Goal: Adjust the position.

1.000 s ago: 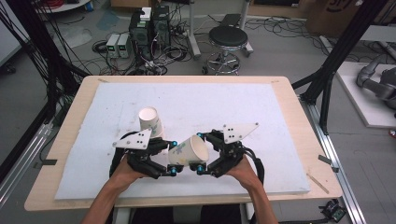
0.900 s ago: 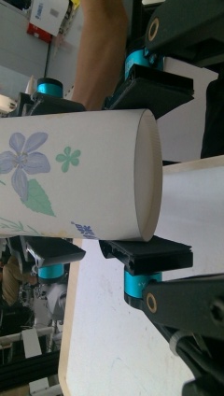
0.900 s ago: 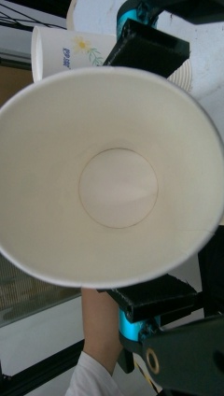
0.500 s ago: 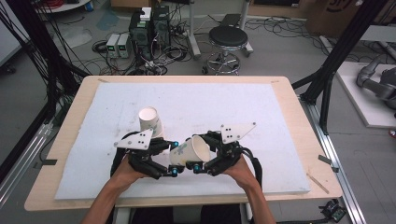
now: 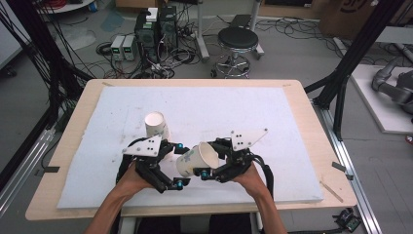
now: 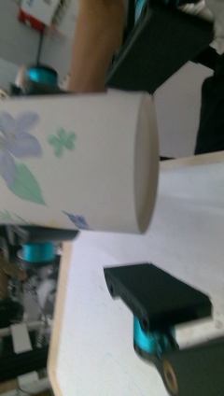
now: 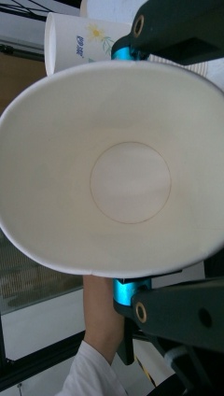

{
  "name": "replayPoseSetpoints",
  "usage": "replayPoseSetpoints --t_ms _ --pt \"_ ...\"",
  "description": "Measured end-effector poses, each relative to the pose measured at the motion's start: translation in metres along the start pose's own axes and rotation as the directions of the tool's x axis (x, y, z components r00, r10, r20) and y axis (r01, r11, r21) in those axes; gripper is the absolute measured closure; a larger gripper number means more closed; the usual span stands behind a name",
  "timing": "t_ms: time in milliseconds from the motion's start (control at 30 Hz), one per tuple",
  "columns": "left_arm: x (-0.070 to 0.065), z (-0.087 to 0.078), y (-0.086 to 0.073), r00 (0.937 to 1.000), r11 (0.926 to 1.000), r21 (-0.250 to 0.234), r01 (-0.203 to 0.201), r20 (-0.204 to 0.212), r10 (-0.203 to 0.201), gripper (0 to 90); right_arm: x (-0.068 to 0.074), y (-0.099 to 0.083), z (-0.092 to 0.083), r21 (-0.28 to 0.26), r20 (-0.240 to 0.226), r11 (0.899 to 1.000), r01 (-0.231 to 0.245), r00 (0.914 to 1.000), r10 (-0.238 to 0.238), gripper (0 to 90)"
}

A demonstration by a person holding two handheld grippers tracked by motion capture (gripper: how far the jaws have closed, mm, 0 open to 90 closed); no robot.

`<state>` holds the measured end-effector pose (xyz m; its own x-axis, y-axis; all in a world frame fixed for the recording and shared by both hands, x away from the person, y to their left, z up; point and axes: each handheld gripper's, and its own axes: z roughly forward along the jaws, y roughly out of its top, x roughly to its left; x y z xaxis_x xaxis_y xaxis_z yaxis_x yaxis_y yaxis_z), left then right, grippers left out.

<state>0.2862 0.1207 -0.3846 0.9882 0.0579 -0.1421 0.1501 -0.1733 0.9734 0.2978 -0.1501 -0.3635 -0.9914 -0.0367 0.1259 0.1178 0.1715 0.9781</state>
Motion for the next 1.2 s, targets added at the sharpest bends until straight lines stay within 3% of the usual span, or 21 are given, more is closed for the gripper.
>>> replayPoseSetpoints --t_ms 200,367,500,533,633,700,800,867,900,1033,1067,1100,1200 --pt "-0.001 -0.003 0.001 0.9999 0.9998 -0.019 -0.001 -0.015 0.001 1.7 0.0 0.0 -0.002 0.003 0.007 1.0 -0.004 1.0 0.004 34.2" --pt "-0.005 -0.007 0.002 0.9991 0.9998 0.009 -0.018 -0.037 0.018 1.7 -0.001 0.001 -0.003 0.004 0.013 1.0 -0.006 0.9999 0.006 34.0" --pt "-0.008 -0.015 -0.002 0.9961 0.9987 0.047 -0.021 -0.084 0.025 1.7 -0.002 0.001 -0.005 0.022 0.036 1.0 -0.009 0.9993 0.008 33.7" --pt "-0.009 -0.021 -0.005 0.9927 0.9979 0.062 -0.016 -0.119 0.023 1.7 -0.002 0.001 -0.006 0.031 0.051 0.999 -0.008 0.9987 0.006 33.6" --pt "-0.01 -0.026 -0.008 0.9895 0.997 0.076 -0.012 -0.143 0.022 1.7 -0.003 0.001 -0.007 0.036 0.055 0.999 -0.007 0.9985 0.005 33.5" --pt "-0.011 -0.037 -0.014 0.9835 0.996 0.089 0.001 -0.18 0.015 1.7 -0.003 0.002 -0.009 0.049 0.073 0.999 -0.013 0.9973 0.009 33.5" --pt "-0.011 -0.043 -0.017 0.9789 0.9953 0.097 0.01 -0.204 0.01 1.7 -0.005 0.002 -0.011 0.061 0.092 0.998 -0.015 0.9957 0.01 33.5" --pt "-0.012 -0.052 -0.023 0.972 0.9942 0.105 0.025 -0.235 0.0 1.7 -0.007 0.004 -0.013 0.091 0.128 0.996 -0.021 0.9917 0.009 33.5" --pt "-0.012 -0.052 -0.023 0.972 0.9942 0.105 0.025 -0.235 0.0 1.7 -0.007 0.004 -0.013 0.091 0.128 0.996 -0.021 0.9917 0.009 33.5" --pt "-0.015 -0.063 -0.029 0.9612 0.9942 0.103 0.03 -0.276 -0.001 1.8 -0.008 0.007 -0.015 0.145 0.168 0.989 -0.035 0.9858 0.01 33.4" --pt "-0.016 -0.067 -0.031 0.9537 0.9938 0.107 0.031 -0.301 0.002 1.8 -0.01 0.009 -0.015 0.182 0.19 0.982 -0.045 0.9817 0.01 33.4" --pt "-0.016 -0.067 -0.031 0.9537 0.9938 0.107 0.031 -0.301 0.002 1.7 -0.01 0.01 -0.015 0.198 0.203 0.979 -0.054 0.979 0.013 33.4" --pt "-0.015 -0.076 -0.039 0.9336 0.9936 0.102 0.049 -0.358 -0.01 1.7 -0.013 0.012 -0.016 0.227 0.229 0.972 -0.064 0.9734 0.011 33.6"
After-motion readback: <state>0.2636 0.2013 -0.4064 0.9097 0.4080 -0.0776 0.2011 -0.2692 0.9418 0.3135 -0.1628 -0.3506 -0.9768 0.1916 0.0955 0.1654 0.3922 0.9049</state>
